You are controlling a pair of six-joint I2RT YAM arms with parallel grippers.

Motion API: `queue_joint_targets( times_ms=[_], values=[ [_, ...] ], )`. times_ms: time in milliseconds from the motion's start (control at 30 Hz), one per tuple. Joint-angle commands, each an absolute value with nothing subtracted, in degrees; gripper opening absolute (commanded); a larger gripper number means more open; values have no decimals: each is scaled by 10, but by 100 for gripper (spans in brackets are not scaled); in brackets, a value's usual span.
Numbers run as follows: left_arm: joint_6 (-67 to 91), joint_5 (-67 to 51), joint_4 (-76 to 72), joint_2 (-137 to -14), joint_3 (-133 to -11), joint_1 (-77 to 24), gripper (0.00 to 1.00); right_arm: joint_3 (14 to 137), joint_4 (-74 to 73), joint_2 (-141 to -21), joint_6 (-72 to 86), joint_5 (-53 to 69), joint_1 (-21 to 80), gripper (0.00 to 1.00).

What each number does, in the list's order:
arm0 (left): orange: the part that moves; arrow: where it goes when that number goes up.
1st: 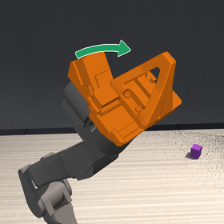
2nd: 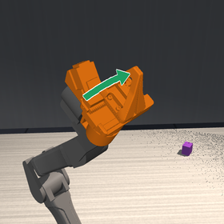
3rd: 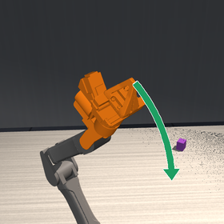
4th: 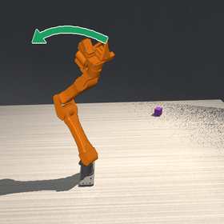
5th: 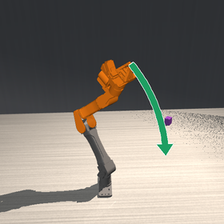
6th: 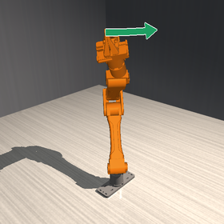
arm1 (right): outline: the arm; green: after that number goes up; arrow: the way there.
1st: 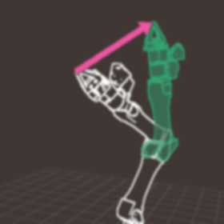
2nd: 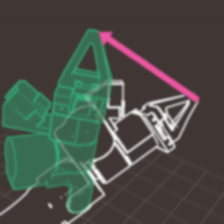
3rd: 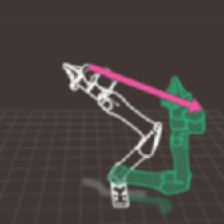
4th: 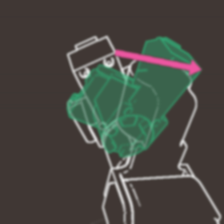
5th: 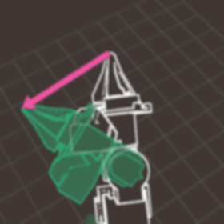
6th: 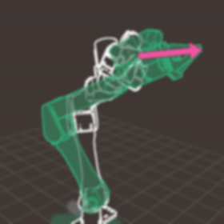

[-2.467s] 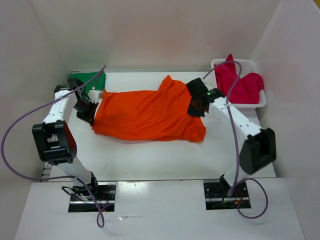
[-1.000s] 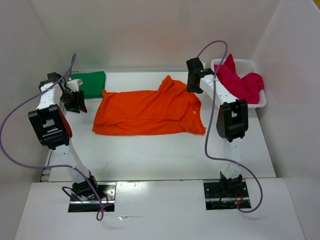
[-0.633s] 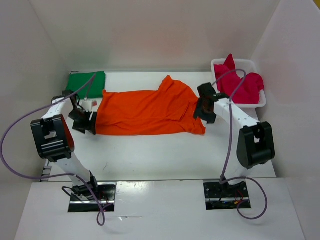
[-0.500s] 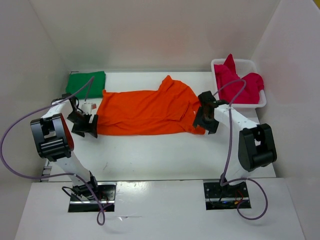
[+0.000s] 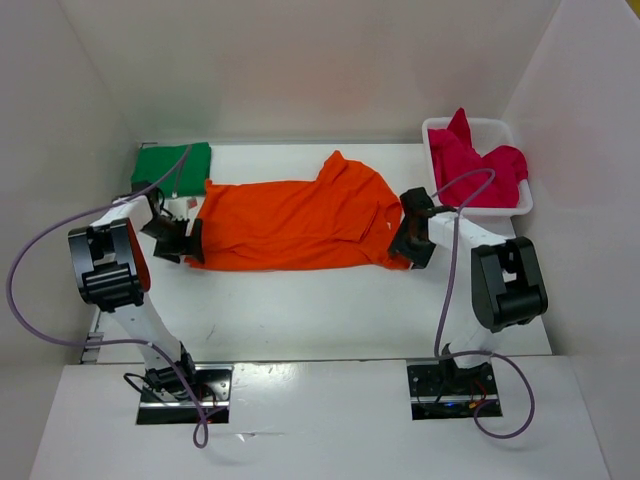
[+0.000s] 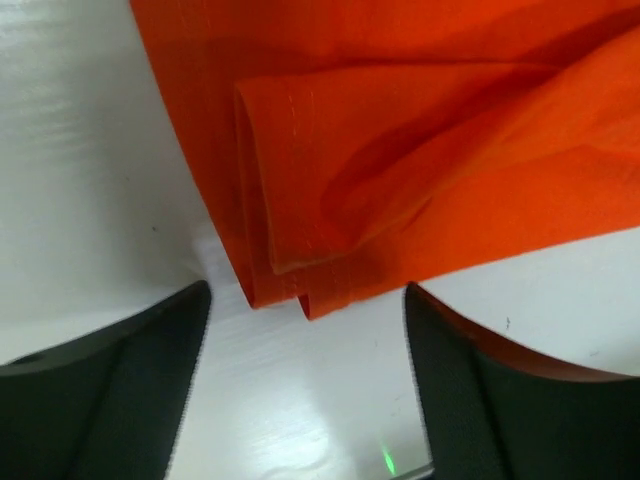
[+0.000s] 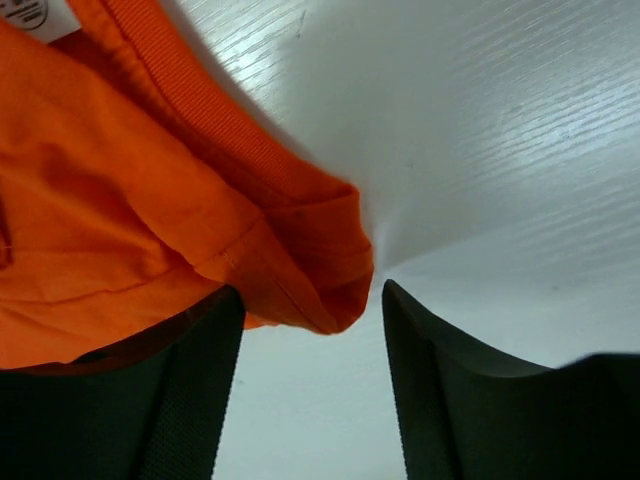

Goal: Fold and stack the t-shirts
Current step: Fold the flattened tshirt in 1/3 of the way

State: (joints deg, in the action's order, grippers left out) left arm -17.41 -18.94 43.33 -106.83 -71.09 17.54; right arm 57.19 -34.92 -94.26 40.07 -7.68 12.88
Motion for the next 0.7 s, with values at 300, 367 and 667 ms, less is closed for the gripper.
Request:
queue_joint_targets(
  times_ms=[300, 367, 667],
  values=[
    [-171, -247, 407, -1116, -701, 166, 0, 551, -310, -951, 403, -81, 104, 0],
    [-177, -247, 407, -1116, -695, 166, 0, 551, -333, -936, 403, -86, 104, 0],
    [-249, -123, 461, -976, -624, 188, 0, 556, -444, -865, 421, -77, 104, 0]
  ],
)
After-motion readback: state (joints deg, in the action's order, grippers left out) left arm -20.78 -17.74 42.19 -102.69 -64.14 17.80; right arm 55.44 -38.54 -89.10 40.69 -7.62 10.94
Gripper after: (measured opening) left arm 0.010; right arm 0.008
